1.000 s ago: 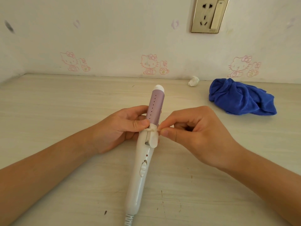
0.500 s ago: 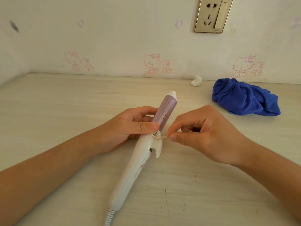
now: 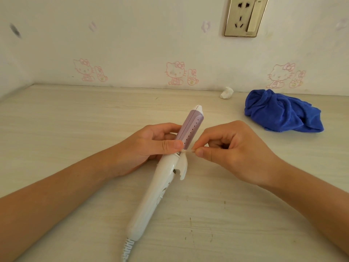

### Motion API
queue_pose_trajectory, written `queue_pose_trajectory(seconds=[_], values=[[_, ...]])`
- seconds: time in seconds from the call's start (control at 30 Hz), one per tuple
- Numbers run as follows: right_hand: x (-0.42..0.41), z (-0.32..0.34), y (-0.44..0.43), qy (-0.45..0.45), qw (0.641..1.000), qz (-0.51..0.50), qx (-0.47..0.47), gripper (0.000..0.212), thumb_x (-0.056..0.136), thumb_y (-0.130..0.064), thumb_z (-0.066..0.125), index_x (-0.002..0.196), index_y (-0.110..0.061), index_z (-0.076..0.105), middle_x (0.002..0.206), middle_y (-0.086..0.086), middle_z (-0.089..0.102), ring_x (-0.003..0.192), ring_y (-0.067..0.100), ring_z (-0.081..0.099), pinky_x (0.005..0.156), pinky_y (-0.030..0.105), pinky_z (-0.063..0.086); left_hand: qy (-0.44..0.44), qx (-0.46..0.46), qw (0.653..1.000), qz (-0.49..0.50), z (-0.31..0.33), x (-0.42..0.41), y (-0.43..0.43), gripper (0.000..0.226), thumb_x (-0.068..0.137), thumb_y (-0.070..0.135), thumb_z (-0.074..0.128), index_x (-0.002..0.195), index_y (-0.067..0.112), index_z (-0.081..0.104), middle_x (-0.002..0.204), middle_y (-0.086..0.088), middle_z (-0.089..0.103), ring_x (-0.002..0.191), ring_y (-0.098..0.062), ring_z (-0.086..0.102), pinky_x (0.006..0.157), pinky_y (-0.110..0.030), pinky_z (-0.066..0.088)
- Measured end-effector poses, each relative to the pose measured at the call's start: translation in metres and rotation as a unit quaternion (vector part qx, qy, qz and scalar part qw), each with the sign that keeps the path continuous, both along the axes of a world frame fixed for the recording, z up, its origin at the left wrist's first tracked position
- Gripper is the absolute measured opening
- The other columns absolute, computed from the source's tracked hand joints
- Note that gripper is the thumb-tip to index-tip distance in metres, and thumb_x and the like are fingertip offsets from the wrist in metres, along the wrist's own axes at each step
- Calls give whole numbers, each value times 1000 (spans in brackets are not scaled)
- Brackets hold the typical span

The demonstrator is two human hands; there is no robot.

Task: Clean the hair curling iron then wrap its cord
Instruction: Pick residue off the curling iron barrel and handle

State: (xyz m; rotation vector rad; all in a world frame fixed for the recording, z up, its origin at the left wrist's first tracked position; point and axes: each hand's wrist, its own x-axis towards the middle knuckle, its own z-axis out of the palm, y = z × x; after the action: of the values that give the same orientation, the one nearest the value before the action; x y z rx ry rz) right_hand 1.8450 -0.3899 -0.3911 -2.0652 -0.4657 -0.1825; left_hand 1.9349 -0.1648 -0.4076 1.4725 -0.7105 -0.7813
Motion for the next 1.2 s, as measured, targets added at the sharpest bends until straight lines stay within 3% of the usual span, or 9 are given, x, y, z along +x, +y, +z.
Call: queue_pose_trajectory(seconds=[0.13,0.27,0.53,0.8,0.93,1.03,1.2], values=[[-2,0,1,1,999,12,34,9,88,-11,75,83,-17,80,46,-7,36,47,10,30,51,16,31,49,-13,998,25,1,3,2,49,90,20,64,137,8,60,107,-10,70,90,-20,66,78,-26,55],[-1,-5,3,-5,999,-6,53,12,93,-9,73,84,-16,78,48,-1,35,46,11,28,50,15,30,74,-23,997,10,3,6,4,50,94,16,56,142,2,53,108,-12,69,98,-27,67,89,-34,54],[-2,-7,15,-31,997,-41,59,9,93,-8,73,87,-9,79,49,-4,32,48,7,26,51,17,28,123,-63,990,-24,6,8,5,59,88,20,63,143,-1,51,111,-17,70,99,-32,72,86,-32,56],[-1,-9,8,-41,997,-45,40,11,91,-14,73,84,-19,79,49,-10,35,46,6,29,50,14,29,46,-14,999,-19,6,1,1,48,95,26,59,141,12,57,115,-13,72,96,-24,72,85,-33,56],[5,-7,-2,-33,993,-106,50,10,92,-9,74,84,-13,78,47,-9,35,45,6,29,50,15,30,45,-12,998,-35,8,-1,-2,44,101,38,60,143,29,55,116,-25,71,85,-34,73,74,-37,59],[8,-7,-5,-36,988,-137,58,9,92,-7,74,84,-10,78,46,-11,35,45,6,30,51,15,31,39,-13,998,-38,4,-1,-1,55,97,46,66,148,36,48,108,-27,71,82,-38,72,70,-38,59],[2,-10,4,-72,992,-99,36,9,91,-13,74,86,-19,79,48,-7,41,47,5,34,51,15,33,-8,-7,998,-60,-1,-2,1,74,89,34,79,153,29,42,105,-16,68,84,-32,68,75,-39,57]])
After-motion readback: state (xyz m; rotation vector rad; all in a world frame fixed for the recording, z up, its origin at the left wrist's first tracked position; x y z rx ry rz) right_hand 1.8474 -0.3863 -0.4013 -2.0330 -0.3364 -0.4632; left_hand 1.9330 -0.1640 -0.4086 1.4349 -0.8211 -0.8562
